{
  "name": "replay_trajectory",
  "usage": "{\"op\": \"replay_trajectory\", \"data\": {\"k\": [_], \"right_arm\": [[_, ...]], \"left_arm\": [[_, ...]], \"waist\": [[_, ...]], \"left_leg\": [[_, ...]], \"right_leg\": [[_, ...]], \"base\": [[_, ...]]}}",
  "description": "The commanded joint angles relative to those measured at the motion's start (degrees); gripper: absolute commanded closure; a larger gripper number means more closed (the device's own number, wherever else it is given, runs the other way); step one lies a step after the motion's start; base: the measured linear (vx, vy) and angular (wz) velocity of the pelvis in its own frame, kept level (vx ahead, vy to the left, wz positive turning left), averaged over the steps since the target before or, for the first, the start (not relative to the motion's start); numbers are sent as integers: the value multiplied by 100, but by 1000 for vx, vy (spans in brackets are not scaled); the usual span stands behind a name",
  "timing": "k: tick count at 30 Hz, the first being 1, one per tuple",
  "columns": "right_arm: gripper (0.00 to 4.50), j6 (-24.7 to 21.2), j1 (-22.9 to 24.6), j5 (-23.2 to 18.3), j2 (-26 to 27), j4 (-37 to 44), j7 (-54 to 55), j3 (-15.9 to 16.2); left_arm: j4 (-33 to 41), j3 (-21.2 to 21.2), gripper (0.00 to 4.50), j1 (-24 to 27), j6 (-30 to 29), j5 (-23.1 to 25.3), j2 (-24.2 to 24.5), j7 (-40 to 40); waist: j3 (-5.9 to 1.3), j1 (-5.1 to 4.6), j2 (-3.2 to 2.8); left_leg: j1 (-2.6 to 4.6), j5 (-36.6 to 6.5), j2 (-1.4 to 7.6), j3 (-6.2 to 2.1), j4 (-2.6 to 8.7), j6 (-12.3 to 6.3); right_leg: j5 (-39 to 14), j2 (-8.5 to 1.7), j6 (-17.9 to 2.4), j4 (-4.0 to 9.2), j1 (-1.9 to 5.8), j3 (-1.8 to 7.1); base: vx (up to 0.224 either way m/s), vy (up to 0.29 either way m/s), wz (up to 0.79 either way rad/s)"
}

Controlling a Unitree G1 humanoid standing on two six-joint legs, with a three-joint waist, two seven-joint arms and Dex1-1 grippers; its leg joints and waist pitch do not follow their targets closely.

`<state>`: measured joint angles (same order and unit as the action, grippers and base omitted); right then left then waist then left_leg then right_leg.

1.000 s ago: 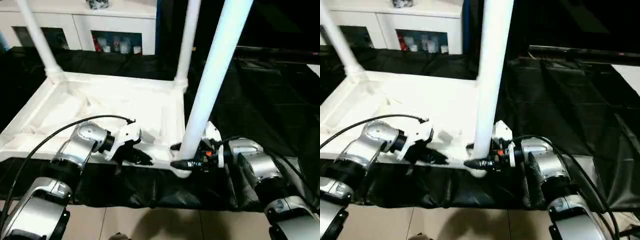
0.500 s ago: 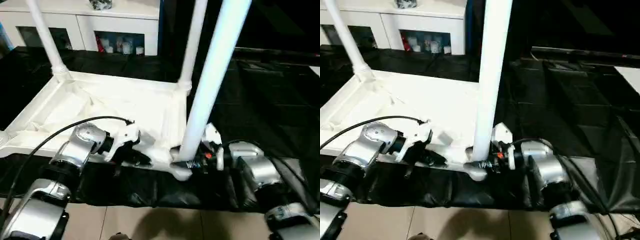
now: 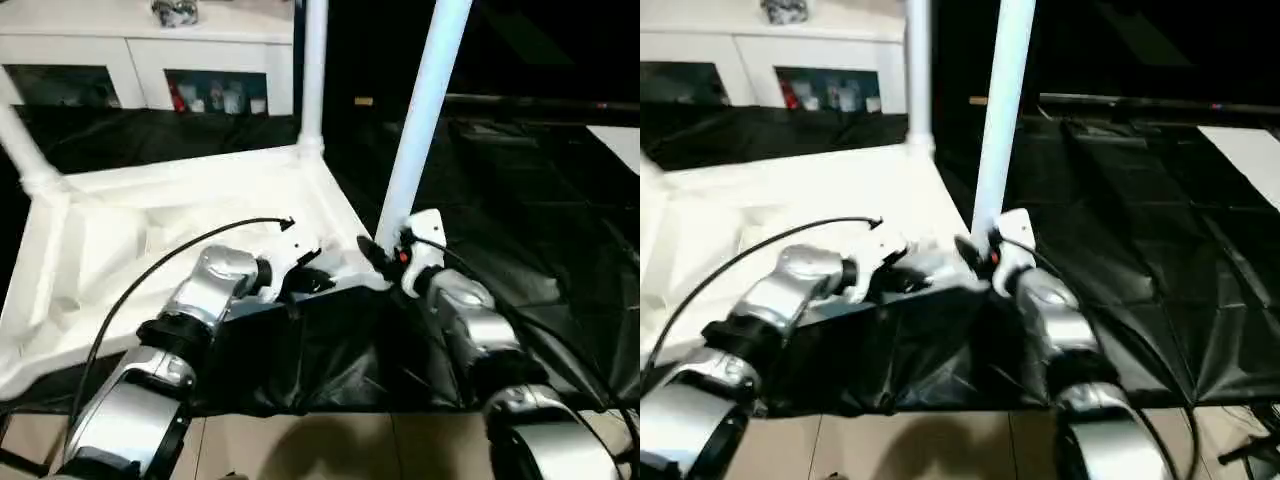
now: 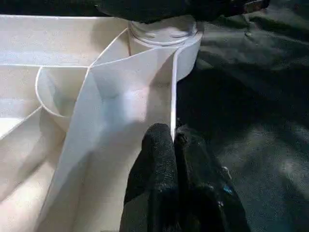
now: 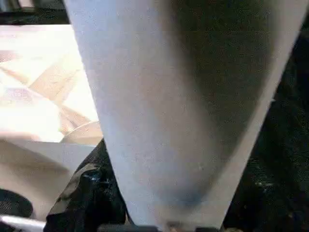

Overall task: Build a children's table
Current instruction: Rotate leg to tighten

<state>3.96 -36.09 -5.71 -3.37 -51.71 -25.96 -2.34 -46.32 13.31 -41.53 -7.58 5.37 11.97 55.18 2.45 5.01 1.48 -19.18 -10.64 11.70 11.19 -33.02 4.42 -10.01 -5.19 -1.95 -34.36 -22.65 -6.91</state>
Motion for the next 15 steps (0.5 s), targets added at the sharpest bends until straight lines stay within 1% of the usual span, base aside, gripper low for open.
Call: {"op": "replay_trajectory", "data": {"k": [1,2,3,4,5,6,7,8,9,10,11,12,13,15], "right_arm": [[247,-148,98,55,461,-388,-263,287],[194,-121,80,12,475,-393,-329,253],[194,-92,77,-35,465,-377,-471,234],[181,-77,66,-93,437,-366,-674,221],[176,-75,59,-109,419,-366,-767,221],[176,8,42,-77,347,-384,-920,250],[164,27,38,-72,324,-388,-984,263],[150,104,42,-51,200,-362,-1332,349],[141,140,57,-28,113,-321,-1535,414],[137,140,67,-26,48,-293,-1711,451],[130,128,81,-33,-35,-252,-1952,496],[130,117,109,-51,-144,-182,-2319,558],[130,117,109,-51,-144,-182,-2319,558],[130,107,195,-96,-325,6,-2979,700]], "left_arm": [[157,125,450,-169,162,-83,-292,45],[181,137,450,-147,194,-80,-257,117],[214,145,450,-113,236,-87,-206,212],[263,158,450,-56,304,-109,-121,382],[286,162,450,-27,337,-124,-79,465],[321,187,450,25,377,-132,18,620],[335,200,450,40,398,-136,46,674],[399,249,450,106,473,-154,179,910],[423,268,450,137,525,-160,258,1028],[433,275,450,153,560,-169,314,1118],[445,281,450,173,603,-182,385,1236],[452,278,450,185,639,-199,469,1369],[452,278,450,185,639,-199,469,1369],[449,264,450,191,701,-230,586,1566]], "waist": [[-305,7,-26],[-300,8,-37],[-299,1,-18],[-306,11,-27],[-308,-1,-27],[-319,-7,-23],[-329,-6,-26],[-336,-7,-33],[-343,-7,-25],[-343,1,-31],[-351,15,-39],[-346,28,-51],[-339,33,-49],[-337,67,-52]], "left_leg": [[-12,-1578,186,-129,405,-92],[-15,-1574,190,-132,411,-108],[-17,-1570,192,-129,412,-120],[-14,-1560,193,-134,412,-130],[-31,-1552,196,-134,411,-171],[-34,-1464,205,-131,408,-179],[-40,-1409,207,-130,402,-185],[-52,-1302,212,-125,398,-212],[-55,-1223,208,-111,383,-263],[-58,-1172,211,-106,380,-286],[-70,-1084,218,-101,369,-337],[-73,-1018,234,-89,371,-374],[-78,-1029,236,-83,367,-390],[-69,-1034,243,-79,363,-372]], "right_leg": [[-2137,-440,-766,536,245,365],[-2132,-437,-774,530,249,367],[-2134,-437,-781,529,248,369],[-2117,-441,-790,524,254,368],[-2063,-445,-810,516,264,372],[-1902,-444,-859,498,265,379],[-1780,-450,-903,475,271,383],[-1550,-443,-988,443,277,386],[-1383,-436,-1056,422,284,384],[-1290,-434,-1086,410,284,386],[-1091,-423,-1148,377,299,380],[-969,-399,-1194,360,281,371],[-993,-401,-1195,371,283,368],[-1060,-420,-1202,372,285,370]], "base": [[0,0,0],[0,0,0],[0,0,0],[0,0,0],[0,0,0],[0,0,0],[0,0,0],[0,0,0],[0,0,0],[0,0,0],[0,0,0],[0,0,0],[0,0,0],[0,0,0]]}}
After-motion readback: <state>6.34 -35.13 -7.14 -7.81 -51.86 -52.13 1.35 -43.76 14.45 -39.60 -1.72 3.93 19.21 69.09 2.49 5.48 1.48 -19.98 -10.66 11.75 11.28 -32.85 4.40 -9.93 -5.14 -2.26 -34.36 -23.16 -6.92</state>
